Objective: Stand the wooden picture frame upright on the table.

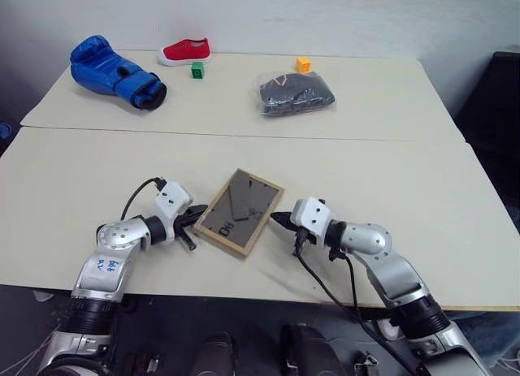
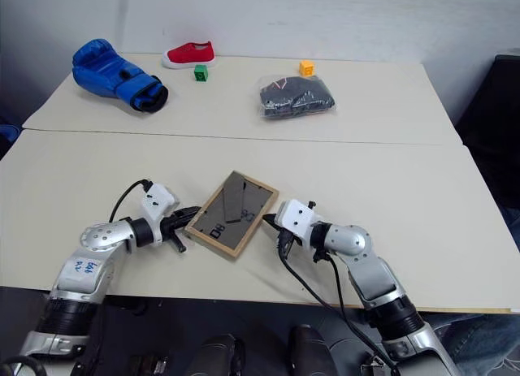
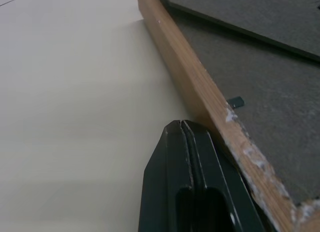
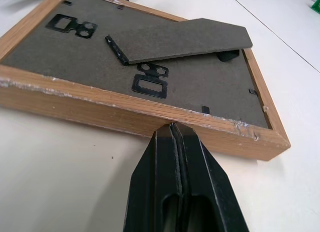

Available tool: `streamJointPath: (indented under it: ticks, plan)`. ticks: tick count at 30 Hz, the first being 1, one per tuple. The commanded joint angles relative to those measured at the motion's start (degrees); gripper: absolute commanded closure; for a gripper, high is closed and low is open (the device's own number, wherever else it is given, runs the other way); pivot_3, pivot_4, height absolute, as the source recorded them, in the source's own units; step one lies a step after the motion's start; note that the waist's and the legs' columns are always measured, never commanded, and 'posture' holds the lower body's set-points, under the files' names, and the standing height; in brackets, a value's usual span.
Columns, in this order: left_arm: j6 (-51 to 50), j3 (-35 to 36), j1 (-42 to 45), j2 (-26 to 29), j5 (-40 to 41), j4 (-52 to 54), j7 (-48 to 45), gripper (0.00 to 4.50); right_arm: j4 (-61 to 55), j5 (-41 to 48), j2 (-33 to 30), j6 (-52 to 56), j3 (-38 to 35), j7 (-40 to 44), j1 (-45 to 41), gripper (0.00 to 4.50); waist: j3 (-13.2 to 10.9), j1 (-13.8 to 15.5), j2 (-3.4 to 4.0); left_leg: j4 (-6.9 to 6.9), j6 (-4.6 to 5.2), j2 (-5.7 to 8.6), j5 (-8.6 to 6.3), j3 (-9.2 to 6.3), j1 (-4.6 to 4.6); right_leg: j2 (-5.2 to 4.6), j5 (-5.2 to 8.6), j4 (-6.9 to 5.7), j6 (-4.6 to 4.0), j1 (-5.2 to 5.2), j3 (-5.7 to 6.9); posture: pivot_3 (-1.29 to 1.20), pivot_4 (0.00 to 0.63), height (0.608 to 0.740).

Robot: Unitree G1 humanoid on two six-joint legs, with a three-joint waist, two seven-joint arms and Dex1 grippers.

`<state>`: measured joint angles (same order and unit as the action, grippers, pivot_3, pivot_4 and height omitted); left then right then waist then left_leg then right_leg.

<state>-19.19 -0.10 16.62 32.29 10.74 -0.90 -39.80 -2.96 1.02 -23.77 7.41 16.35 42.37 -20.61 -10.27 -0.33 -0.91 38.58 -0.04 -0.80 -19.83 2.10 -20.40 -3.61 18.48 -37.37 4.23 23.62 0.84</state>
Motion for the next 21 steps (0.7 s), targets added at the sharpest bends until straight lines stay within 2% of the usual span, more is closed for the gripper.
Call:
streamJointPath:
  ticks: [1, 9, 15, 16, 18, 20, 21]
  plan:
    - [-0.4, -2.4, -1.1, -1.2, 0.3, 3.3, -1.4, 4.48, 0.1, 0.4, 0.0, -0.4, -1.0, 0.4, -1.4, 4.49, 0.0, 0.0, 0.0, 0.01, 0.0, 0.0, 0.0, 0.0, 0.0, 0.0, 0.0, -0.01, 0.0, 0.0, 0.0, 0.0, 0.15, 0.74]
    - [-4.4, -2.9, -5.3, -2.6, 1.4, 10.0, -0.8, 4.48, 6.0, 0.3, -2.0, -2.7, -2.8, 3.3, -6.0, 4.49, 0.0, -0.1, 0.0, 0.01, 0.01, -0.02, -0.01, 0.0, -0.01, 0.0, 0.0, -0.01, 0.0, 0.01, -0.02, 0.0, 0.15, 0.74]
    - [-8.8, 3.1, -6.6, -1.4, 5.1, 12.1, -0.1, 4.48, 6.7, 0.7, -5.5, -4.3, -4.5, 6.1, -4.7, 4.49, 0.0, -0.3, 0.0, 0.02, 0.01, -0.02, -0.01, 0.0, -0.01, 0.01, 0.0, -0.01, 0.0, 0.01, -0.02, 0.0, 0.15, 0.74]
    - [-14.2, 6.1, -6.3, -1.3, 8.7, 13.1, 0.8, 4.48, 6.3, 1.0, -6.3, -4.5, -4.9, 6.8, -4.3, 4.49, 0.0, -0.3, 0.0, 0.01, 0.01, -0.02, -0.01, 0.0, -0.02, 0.01, 0.0, -0.01, 0.0, 0.01, -0.02, 0.0, 0.15, 0.74]
    - [-26.6, 11.3, -5.6, 0.7, 16.4, 14.2, 0.1, 4.1, 4.8, 2.0, -8.0, -4.2, -5.4, 8.6, -3.2, 4.5, 0.0, -0.6, -0.01, 0.01, 0.01, -0.03, -0.01, -0.02, -0.03, 0.01, 0.0, -0.02, 0.0, 0.02, -0.01, 0.0, 0.15, 0.74]
    - [-39.8, 13.5, -4.9, 4.6, 23.2, 14.7, -2.6, 3.63, 3.3, 2.8, -9.1, -3.7, -5.4, 10.0, -2.4, 4.5, 0.0, -1.2, -0.01, 0.0, 0.01, -0.07, -0.01, -0.05, -0.03, 0.04, 0.0, -0.03, 0.0, 0.01, 0.01, 0.0, 0.15, 0.74]
    - [-50.5, 14.5, -3.3, 6.8, 27.3, 13.7, -3.6, 3.26, 2.2, 3.1, -9.6, -3.4, -5.1, 10.8, -1.8, 4.5, 0.0, -1.3, -0.01, -0.03, -0.01, -0.07, 0.0, -0.07, -0.03, 0.05, 0.0, -0.03, 0.0, 0.02, 0.03, 0.0, 0.15, 0.74]
